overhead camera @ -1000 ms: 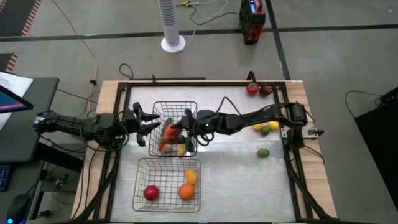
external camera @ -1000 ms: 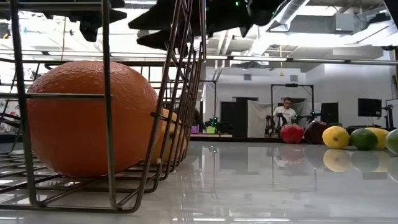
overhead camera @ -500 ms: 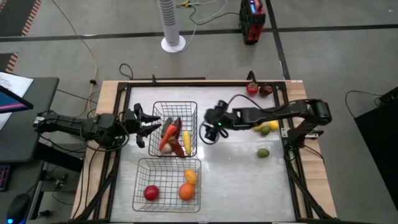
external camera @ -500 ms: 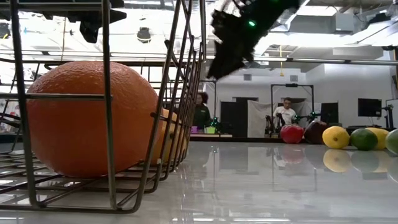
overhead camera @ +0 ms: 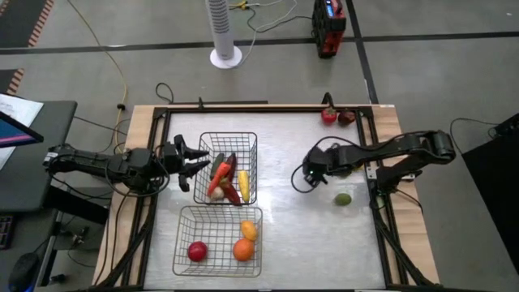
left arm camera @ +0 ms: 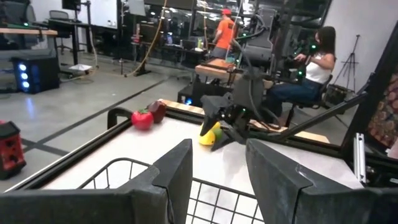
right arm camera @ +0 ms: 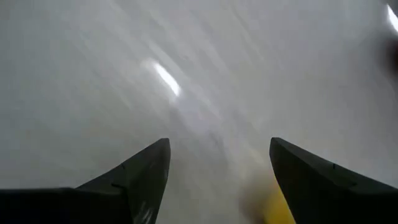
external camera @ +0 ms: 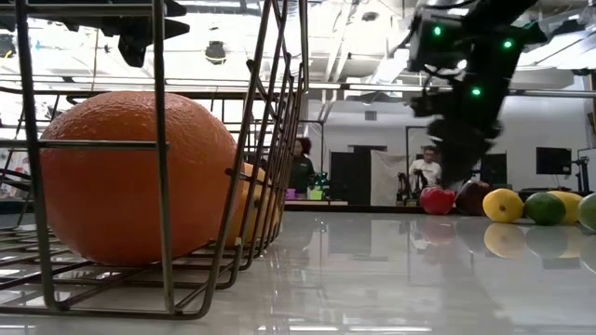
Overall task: Sort produce into baskets
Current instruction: Put the left lemon into the silver wire basket
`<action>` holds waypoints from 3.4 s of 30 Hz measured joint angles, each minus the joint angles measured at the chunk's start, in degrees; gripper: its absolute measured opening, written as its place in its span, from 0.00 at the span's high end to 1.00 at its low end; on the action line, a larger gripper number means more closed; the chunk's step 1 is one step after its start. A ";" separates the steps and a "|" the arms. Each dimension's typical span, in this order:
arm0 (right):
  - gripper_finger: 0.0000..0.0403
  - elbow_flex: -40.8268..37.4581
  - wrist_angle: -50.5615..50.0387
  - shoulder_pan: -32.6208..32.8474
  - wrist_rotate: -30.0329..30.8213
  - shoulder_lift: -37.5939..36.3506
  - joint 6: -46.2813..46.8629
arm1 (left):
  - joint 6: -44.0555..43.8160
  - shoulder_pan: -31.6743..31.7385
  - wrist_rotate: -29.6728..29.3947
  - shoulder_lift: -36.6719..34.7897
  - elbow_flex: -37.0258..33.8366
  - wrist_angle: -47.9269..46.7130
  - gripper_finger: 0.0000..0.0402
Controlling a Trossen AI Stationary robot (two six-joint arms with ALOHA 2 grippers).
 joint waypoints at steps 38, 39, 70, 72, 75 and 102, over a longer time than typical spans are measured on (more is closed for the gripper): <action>0.25 -15.28 2.43 -0.45 5.31 -10.61 28.91 | -0.92 0.02 2.64 -0.02 0.00 -0.99 0.66; 0.25 -16.04 4.38 -1.63 4.72 -10.67 27.42 | -0.91 0.00 2.64 -0.02 0.00 -0.98 0.66; 0.25 -17.68 26.48 -17.59 -6.33 -10.52 -15.19 | -0.56 0.00 2.31 -0.02 0.00 -1.03 0.66; 0.25 -17.68 26.52 -18.67 -6.64 -9.99 -16.56 | -0.52 0.02 2.32 -0.02 0.00 -1.03 0.66; 0.27 -17.65 27.39 -20.27 -8.62 -8.57 -18.58 | -0.52 0.00 2.34 -0.02 0.00 -1.05 0.66; 0.40 -1.95 40.77 4.87 -19.34 -9.08 -20.66 | -0.02 0.00 1.90 -0.04 0.00 -1.28 0.66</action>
